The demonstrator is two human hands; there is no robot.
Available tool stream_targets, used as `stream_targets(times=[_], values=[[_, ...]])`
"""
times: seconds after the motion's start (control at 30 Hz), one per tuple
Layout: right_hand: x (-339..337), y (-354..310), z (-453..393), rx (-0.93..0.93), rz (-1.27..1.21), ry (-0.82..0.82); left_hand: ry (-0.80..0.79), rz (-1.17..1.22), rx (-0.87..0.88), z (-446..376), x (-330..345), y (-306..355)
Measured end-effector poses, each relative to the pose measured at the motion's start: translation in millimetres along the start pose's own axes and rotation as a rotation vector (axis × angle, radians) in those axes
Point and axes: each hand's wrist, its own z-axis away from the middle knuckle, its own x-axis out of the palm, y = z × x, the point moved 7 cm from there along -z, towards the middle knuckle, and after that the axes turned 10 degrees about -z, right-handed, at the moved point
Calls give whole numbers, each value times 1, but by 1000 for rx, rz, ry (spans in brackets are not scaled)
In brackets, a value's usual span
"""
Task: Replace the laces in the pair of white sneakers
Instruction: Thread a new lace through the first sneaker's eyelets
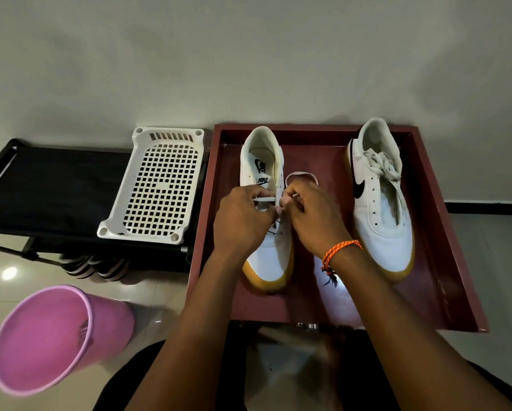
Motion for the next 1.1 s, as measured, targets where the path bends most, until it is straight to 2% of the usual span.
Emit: stream_targets(times=[0.13, 0.27, 0.37, 0.4, 0.43, 0.5, 0.53, 0.67, 0.77, 0.87, 1.1], values=[[-5, -5, -3, 43, -441, -54, 12, -30, 8, -1, -1, 0], [-25, -28, 1, 80, -1057, -143, 9, 17, -14, -1, -1, 0], [-41, -27, -2, 167, -1386, -84, -5, 31, -13, 1, -1, 1], [-44, -20, -4, 196, -1353, -8, -5, 35, -8, 1, -2, 1], [-46, -11, -5, 203, -1200, 93, -6, 37, -5, 2, -2, 2], [-47, 1, -6, 170, -716, 244, -4, 35, -10, 2, -3, 1], [-41, 4, -5, 166, -552, 242, -4, 30, -11, 2, -3, 2], [-5, -1, 6, 140, -176, -12, -1, 22, 14, 2, -3, 4], [-2, -12, 9, 9, -49, 20, -1, 4, 34, 2, -3, 5], [-3, -6, 2, 12, -199, 22, -10, -15, 42, 1, -1, 4], [-24, -27, -2, 56, -1010, -24, -33, 26, 7, -1, 0, 2]])
